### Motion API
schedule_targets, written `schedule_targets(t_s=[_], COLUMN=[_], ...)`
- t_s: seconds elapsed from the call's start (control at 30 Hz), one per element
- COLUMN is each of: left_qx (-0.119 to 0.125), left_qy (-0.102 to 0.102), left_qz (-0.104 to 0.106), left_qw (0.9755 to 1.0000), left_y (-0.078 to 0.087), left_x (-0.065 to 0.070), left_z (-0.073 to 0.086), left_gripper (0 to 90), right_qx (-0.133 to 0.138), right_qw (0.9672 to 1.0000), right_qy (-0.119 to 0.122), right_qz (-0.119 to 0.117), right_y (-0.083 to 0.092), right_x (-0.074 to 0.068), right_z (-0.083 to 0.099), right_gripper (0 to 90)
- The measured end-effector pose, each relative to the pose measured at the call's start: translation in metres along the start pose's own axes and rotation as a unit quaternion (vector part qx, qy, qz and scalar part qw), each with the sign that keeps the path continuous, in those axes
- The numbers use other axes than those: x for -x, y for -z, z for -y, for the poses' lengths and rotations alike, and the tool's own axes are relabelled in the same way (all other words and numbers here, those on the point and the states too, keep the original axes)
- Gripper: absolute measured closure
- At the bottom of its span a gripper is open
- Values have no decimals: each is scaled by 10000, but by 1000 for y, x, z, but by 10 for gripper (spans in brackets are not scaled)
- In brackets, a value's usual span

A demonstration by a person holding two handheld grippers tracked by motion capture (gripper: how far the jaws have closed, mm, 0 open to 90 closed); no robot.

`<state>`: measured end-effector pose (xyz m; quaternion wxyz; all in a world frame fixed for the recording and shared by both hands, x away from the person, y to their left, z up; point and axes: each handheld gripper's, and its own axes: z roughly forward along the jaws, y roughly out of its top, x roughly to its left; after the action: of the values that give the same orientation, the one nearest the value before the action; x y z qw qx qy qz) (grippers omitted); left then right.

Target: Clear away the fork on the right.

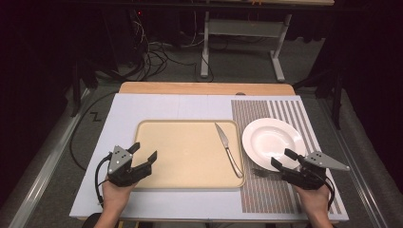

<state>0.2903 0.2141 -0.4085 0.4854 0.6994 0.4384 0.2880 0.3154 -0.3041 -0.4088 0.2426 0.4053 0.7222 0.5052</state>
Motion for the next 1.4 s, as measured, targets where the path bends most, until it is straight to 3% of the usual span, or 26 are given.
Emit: schedule_targets(t_s=[0.3, 0.57, 0.8, 1.4], left_qx=[16, -5, 11, 5], left_qy=[7, -12, -20, -37], left_qz=[-5, -13, -22, -37], left_qw=[10000, 10000, 10000, 10000], left_y=[0, -2, -1, -1], left_x=[0, 1, 0, 1], left_z=[-1, -1, -1, -1], left_gripper=[315, 315, 314, 314], right_qx=[-474, -916, -1281, -1888], right_qw=[9988, 9957, 9915, 9813], right_qy=[-67, 46, 209, 165], right_qz=[-115, -114, -6, 344], right_y=[5, 10, 16, 37], right_x=[-1, 2, 4, 20], right_z=[-9, -12, -10, -6], right_gripper=[399, 449, 459, 484])
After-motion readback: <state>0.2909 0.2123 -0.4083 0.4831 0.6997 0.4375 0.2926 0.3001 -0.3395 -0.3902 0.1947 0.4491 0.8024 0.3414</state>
